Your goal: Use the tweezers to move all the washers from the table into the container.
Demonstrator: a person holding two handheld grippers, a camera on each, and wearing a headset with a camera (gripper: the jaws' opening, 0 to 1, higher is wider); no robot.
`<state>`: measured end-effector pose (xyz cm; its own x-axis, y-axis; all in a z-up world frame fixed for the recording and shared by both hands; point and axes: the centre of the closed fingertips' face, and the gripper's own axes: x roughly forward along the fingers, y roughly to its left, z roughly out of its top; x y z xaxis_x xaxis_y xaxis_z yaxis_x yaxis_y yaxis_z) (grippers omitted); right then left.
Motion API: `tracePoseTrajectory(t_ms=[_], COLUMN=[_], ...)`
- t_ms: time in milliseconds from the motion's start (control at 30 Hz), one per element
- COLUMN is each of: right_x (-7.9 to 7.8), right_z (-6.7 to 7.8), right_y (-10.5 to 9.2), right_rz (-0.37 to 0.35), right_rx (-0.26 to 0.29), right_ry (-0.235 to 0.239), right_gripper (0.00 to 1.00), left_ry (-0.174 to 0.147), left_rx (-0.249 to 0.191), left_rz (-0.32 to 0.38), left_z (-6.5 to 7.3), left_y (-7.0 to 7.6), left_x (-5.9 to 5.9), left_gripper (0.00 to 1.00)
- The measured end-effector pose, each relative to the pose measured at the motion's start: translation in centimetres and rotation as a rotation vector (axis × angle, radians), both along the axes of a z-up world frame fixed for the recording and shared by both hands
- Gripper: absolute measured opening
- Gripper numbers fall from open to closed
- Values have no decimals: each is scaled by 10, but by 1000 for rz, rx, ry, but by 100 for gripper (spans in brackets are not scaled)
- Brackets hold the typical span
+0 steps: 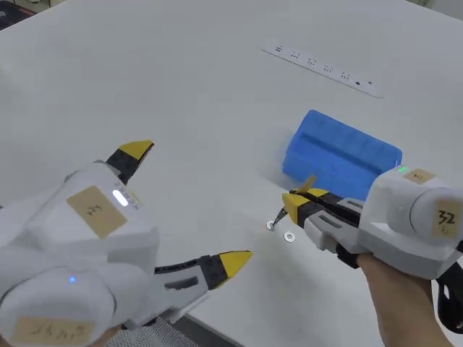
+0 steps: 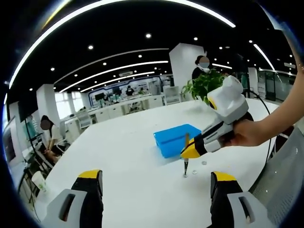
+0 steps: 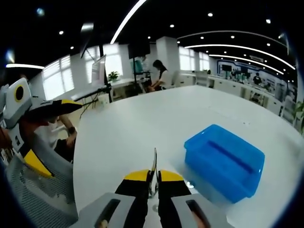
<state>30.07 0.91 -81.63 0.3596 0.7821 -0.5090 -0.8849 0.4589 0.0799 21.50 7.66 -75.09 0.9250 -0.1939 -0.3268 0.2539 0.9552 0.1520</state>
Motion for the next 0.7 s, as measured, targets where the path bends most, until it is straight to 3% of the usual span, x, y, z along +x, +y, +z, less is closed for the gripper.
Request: tracePoseTrajectory(t_ms=[33, 67, 133, 167, 233, 300, 500, 567, 700], right_x=[-2, -3, -6, -7, -8, -8, -6, -6, -10], right_z=[0, 0, -1, -1, -1, -1, 0, 0, 5], right_y=[1, 1, 2, 2, 2, 2, 1, 0, -3], right_rz=[7, 9, 13, 36, 41, 37, 16, 17, 14], right_rx=[-1, 0, -2, -21, -43, -46, -72, -81, -65], right_ry=[2, 4, 10, -27, -47, -43, -17, -25, 8], right_gripper=[2, 2, 2, 2, 1, 1, 0, 0, 0], left_ry=[-34, -47, -44, -35, -10, 1, -17, -9, -6], left_rx=[-32, -46, -46, -38, -15, 4, -23, -18, -3], left_rz=[0, 2, 10, 18, 19, 13, -8, -4, 0], left_z=[7, 9, 9, 7, 1, -1, 3, 1, 0], left_y=[-1, -1, 2, 3, 3, 2, -3, -3, -2], left_x=[1, 1, 1, 1, 2, 1, 0, 0, 0], left_gripper=[98, 99, 99, 99, 99, 99, 99, 99, 99])
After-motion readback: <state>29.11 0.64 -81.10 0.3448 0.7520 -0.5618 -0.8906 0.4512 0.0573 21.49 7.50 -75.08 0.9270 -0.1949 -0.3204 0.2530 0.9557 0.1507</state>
